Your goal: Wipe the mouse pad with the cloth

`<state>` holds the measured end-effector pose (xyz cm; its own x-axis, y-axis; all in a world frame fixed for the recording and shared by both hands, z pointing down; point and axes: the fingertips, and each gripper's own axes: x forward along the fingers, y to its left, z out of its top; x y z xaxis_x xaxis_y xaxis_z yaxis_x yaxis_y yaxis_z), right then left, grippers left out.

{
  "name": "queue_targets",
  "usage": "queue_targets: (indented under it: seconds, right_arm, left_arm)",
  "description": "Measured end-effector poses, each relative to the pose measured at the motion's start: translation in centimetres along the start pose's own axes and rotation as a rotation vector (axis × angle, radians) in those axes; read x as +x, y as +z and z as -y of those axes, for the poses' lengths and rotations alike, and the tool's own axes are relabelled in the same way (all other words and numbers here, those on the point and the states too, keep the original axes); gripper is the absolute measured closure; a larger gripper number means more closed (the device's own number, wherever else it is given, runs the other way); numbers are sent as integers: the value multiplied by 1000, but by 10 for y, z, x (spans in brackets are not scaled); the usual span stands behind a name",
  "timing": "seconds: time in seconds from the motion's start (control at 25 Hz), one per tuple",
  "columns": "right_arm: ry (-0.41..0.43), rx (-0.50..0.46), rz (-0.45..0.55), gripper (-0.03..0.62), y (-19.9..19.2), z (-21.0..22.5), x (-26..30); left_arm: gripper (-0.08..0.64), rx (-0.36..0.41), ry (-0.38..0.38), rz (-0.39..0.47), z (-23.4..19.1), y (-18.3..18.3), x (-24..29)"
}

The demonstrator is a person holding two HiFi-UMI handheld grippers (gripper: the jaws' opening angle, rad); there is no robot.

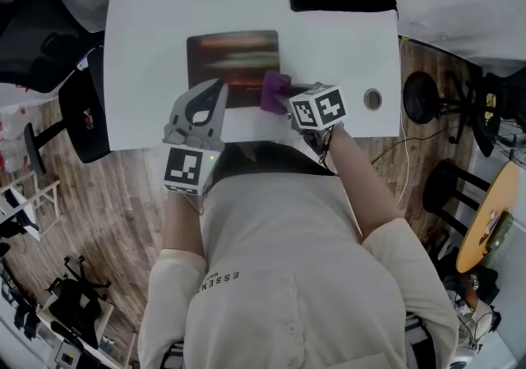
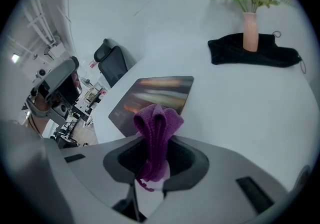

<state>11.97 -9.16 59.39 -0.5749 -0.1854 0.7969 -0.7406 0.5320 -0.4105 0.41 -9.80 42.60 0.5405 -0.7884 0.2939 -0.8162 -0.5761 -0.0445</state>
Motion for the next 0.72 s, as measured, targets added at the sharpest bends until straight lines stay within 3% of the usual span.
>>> queue_targets:
  seconds: [0.52, 0.72]
  right_arm:
    - [-83, 24, -12, 485, -8, 48, -33]
    - [-105, -8, 83, 485, 20, 42, -56]
  left_arm:
    - [558, 29, -3, 2, 17, 14, 23]
    - [558, 49, 0, 11, 12, 27, 21]
